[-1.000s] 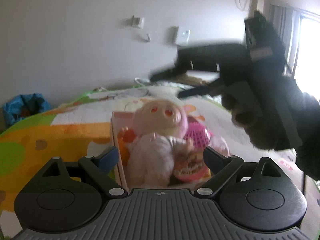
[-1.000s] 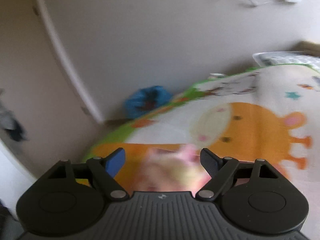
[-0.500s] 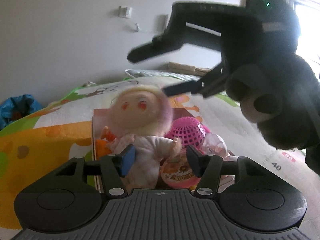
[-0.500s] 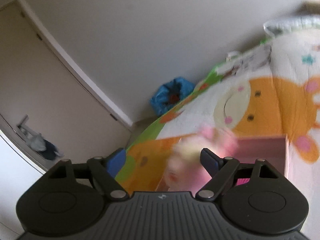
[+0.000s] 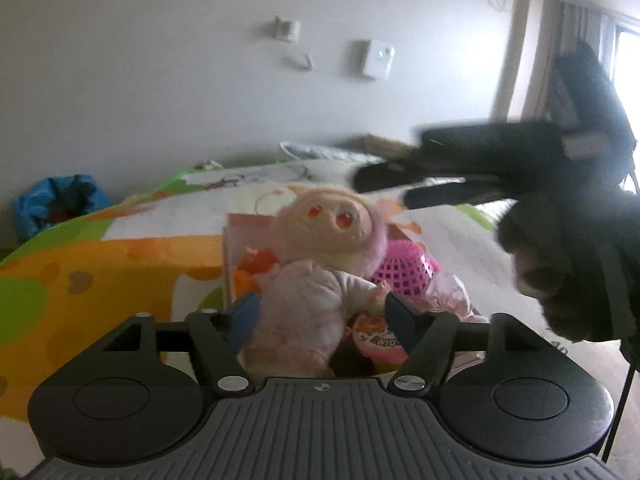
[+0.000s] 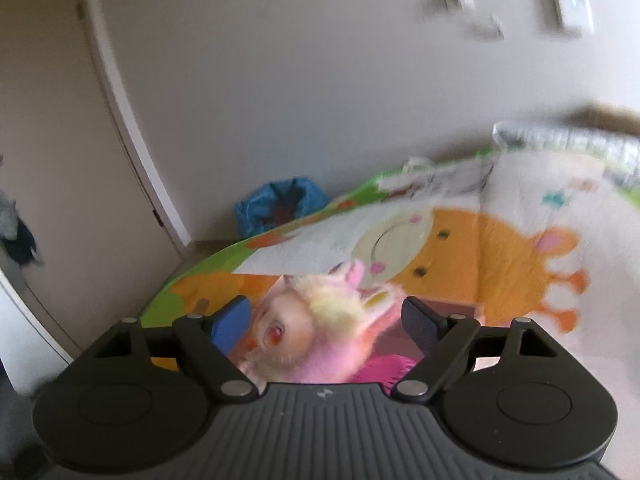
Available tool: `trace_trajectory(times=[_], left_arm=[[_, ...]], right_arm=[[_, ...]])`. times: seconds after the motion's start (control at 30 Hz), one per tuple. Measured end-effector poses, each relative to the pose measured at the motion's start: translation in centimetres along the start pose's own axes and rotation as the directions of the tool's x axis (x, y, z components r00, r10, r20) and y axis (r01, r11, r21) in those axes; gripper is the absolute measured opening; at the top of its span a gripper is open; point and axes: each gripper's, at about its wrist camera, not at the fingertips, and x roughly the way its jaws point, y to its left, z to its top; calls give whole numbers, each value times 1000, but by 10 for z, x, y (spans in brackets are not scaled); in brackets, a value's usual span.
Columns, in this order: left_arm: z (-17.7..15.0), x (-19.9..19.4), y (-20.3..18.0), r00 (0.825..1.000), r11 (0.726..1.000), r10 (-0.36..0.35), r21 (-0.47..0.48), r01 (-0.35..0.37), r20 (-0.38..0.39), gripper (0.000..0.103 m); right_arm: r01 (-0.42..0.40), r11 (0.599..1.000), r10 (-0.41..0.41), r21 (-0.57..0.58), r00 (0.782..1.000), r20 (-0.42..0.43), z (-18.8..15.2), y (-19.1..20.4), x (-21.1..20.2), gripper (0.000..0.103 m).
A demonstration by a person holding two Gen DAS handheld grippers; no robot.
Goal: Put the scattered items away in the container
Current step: 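Open both grippers to drop the yellow toy and lace bow into the box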
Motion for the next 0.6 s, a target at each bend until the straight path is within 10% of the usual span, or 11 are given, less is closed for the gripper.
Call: trace_trajectory(times=[0.37,0.6], left_arm=[[-30,-21,7,998,996,-38,-83,34,-59,85],[-27,1,-16,998,999,44,-8,-44,-35,90]], right_arm=[[6,950,-37,-311,995,-93,-105,23,-59,88],[157,970,-169,-184,984,-49,-120,-6,-42,90]])
